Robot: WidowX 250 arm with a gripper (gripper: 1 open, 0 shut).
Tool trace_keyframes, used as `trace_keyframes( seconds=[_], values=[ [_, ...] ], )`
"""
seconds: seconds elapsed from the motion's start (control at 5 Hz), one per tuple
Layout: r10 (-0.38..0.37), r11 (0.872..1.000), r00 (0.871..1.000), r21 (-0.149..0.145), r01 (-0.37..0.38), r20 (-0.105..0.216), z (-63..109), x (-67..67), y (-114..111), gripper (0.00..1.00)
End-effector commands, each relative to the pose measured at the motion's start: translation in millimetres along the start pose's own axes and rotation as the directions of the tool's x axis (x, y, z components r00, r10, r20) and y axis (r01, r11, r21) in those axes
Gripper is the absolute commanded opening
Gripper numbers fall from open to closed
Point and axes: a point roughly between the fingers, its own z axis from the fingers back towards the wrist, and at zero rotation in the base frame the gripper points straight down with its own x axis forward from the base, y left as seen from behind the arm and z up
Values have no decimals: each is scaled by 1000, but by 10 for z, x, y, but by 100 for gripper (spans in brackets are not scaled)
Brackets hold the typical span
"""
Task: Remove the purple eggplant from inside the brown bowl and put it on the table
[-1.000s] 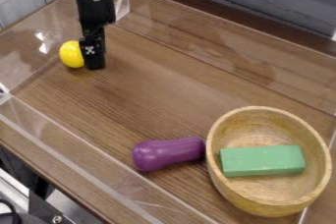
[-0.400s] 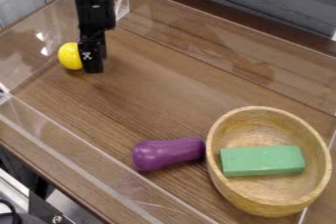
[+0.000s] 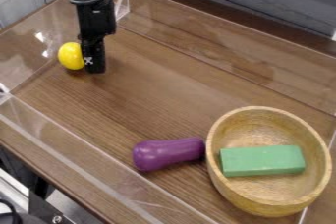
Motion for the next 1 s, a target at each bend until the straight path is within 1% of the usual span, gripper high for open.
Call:
trace_keyframes(
  seconds=[0.0, 0.4, 0.8],
  values=[
    [28, 998, 1000, 52, -29, 12, 228, 14, -33, 0],
    [68, 997, 997, 42, -69, 20, 275, 25, -141, 0],
    [96, 995, 995, 26, -97, 35, 242, 57, -263, 0]
  ],
)
